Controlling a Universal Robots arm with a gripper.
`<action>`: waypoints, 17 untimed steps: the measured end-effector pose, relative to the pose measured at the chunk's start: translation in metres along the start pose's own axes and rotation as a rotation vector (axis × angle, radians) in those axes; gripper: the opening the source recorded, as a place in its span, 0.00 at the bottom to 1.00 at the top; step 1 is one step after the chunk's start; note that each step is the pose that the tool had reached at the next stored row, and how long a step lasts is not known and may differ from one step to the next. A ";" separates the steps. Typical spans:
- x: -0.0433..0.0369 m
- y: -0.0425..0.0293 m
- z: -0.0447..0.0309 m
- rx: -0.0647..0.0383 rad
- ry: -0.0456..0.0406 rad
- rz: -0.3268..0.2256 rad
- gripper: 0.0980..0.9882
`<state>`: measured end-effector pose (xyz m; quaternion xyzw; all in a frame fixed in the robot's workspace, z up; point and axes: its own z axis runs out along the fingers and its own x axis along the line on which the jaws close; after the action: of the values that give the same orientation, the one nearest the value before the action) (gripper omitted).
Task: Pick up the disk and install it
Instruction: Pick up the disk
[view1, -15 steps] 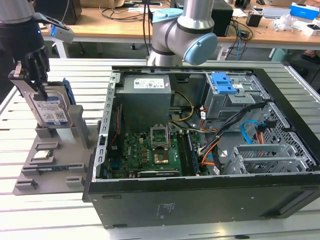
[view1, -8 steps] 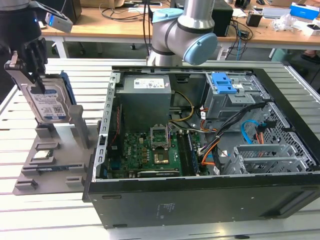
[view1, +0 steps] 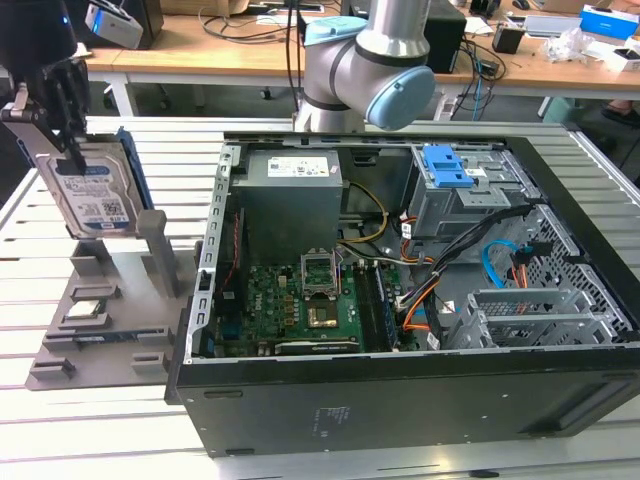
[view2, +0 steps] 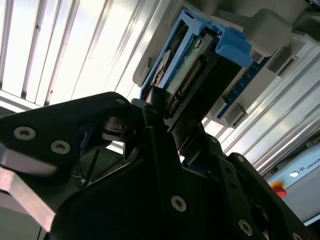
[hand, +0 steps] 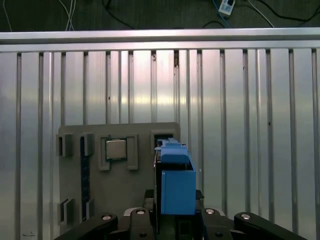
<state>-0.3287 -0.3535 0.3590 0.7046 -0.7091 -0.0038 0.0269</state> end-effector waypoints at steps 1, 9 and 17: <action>-0.0001 0.0000 -0.0016 0.000 0.0000 0.000 0.30; -0.0012 -0.0002 -0.0149 -0.001 0.0000 0.000 0.30; -0.0026 -0.0005 -0.0332 -0.001 0.0000 0.000 0.30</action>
<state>-0.3267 -0.3498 0.3920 0.7046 -0.7091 -0.0042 0.0273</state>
